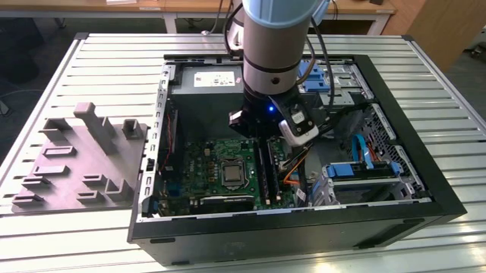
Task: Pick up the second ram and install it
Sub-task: 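Press down the second ram until it locks into place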
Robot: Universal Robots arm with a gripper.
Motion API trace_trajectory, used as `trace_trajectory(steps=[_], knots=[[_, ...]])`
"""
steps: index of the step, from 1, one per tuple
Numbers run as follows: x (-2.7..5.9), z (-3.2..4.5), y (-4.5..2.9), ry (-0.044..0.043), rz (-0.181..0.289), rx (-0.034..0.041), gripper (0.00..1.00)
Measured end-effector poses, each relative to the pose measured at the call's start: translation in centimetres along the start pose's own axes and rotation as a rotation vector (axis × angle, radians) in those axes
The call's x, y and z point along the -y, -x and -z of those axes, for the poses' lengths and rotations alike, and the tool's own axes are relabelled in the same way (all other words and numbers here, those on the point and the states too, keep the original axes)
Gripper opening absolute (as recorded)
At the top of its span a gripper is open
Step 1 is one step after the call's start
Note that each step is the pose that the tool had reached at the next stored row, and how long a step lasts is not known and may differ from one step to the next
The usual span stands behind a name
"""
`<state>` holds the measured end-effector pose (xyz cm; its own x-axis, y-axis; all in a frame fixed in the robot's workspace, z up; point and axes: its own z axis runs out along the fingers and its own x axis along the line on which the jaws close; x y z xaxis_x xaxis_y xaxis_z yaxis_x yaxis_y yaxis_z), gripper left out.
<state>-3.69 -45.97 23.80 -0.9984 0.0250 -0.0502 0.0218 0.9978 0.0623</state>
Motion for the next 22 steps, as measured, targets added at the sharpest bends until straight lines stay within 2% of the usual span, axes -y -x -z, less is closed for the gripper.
trace_trajectory(steps=[5, 22], knots=[[-0.4, -0.06, -0.01, 0.0, 0.0, 0.0, 0.1], [-0.67, -0.43, -0.03, 0.0001, 0.0, 0.0, 0.1]])
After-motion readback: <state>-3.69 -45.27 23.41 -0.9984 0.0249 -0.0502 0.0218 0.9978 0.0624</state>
